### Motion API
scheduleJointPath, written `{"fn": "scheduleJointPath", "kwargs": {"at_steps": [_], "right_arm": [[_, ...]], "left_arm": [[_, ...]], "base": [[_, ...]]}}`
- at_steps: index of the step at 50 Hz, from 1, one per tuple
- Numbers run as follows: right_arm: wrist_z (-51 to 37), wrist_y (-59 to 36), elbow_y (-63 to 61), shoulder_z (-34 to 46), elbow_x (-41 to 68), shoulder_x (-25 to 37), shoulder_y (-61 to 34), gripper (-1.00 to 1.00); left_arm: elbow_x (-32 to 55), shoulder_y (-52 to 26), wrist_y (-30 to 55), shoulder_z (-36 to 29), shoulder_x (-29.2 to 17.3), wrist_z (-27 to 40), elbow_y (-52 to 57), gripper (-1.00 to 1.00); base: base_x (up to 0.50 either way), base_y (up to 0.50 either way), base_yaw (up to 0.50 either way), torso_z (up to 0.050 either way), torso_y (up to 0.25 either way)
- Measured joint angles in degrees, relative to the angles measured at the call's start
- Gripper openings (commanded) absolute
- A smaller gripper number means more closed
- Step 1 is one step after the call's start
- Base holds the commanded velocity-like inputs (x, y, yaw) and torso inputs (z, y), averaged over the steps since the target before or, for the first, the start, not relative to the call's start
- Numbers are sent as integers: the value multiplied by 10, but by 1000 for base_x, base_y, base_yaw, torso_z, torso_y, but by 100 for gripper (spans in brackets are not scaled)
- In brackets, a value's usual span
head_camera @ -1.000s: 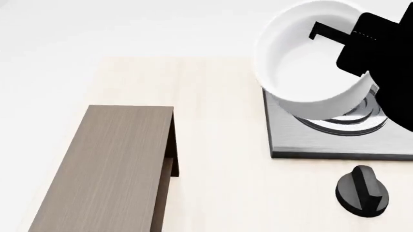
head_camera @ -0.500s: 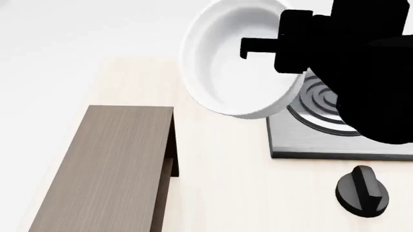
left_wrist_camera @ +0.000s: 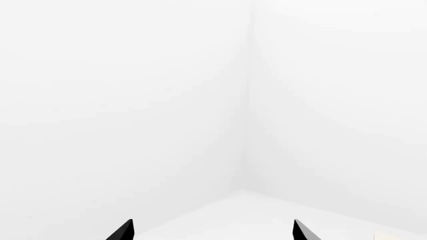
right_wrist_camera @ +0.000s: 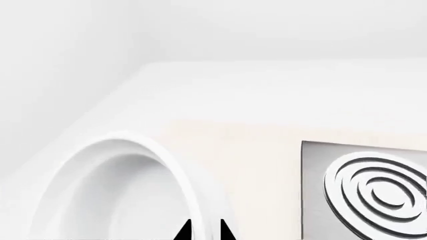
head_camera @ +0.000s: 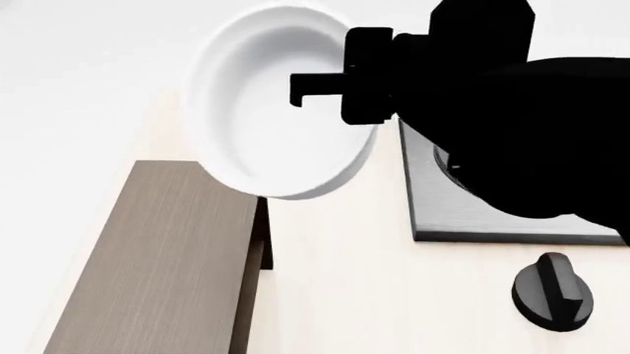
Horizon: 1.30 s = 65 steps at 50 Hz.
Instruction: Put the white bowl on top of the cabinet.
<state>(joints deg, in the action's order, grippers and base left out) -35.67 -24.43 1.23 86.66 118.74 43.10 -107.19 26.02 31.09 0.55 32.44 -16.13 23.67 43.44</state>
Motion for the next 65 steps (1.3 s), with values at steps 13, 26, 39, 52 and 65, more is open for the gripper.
{"fn": "scheduleJointPath", "kwargs": {"at_steps": [13,26,39,52,65], "right_arm": [[23,19,27,-8,21,-34,30,-100],[25,40,39,-25,63,-62,59,-100],[21,51,30,-30,86,-84,85,-100],[16,86,15,-48,112,-102,117,-100],[-3,140,23,-66,136,-119,154,-100]], "left_arm": [[-1,-1,1,-2,-2,1,0,100],[1,0,0,-1,-2,1,-1,100],[0,-1,0,-3,-3,2,-2,100],[-2,-2,0,-5,-4,3,-3,100],[-4,-2,1,-7,-5,5,-3,100]], "base": [[0,0,0,1,1],[0,0,0,0,2],[0,0,0,1,1],[0,0,0,0,2],[0,0,0,1,1]]}}
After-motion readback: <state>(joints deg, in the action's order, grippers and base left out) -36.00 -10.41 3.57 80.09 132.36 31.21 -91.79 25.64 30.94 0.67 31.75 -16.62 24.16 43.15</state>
